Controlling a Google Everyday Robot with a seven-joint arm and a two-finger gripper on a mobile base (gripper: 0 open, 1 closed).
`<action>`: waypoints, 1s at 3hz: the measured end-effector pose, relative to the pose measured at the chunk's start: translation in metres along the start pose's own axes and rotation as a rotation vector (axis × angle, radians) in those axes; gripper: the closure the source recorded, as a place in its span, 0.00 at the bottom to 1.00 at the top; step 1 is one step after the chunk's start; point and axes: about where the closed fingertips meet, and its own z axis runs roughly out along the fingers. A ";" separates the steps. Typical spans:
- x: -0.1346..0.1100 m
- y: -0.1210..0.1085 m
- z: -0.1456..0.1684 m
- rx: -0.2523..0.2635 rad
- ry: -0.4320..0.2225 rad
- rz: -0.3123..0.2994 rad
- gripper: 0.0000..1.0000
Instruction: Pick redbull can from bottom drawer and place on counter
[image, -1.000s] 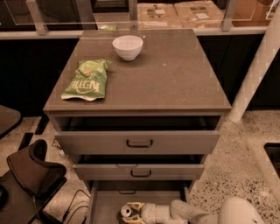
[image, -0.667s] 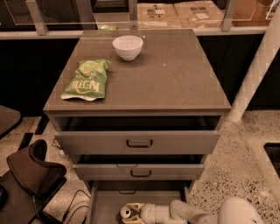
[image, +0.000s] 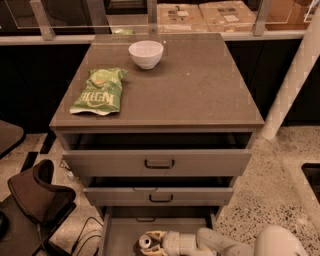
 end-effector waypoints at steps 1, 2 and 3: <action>-0.023 -0.002 -0.022 0.015 0.005 -0.004 1.00; -0.051 -0.008 -0.047 0.014 0.009 -0.008 1.00; -0.087 -0.018 -0.072 0.009 0.012 -0.002 1.00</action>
Offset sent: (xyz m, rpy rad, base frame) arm 0.0109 -0.0721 0.1046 -0.0203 -0.0200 -0.0137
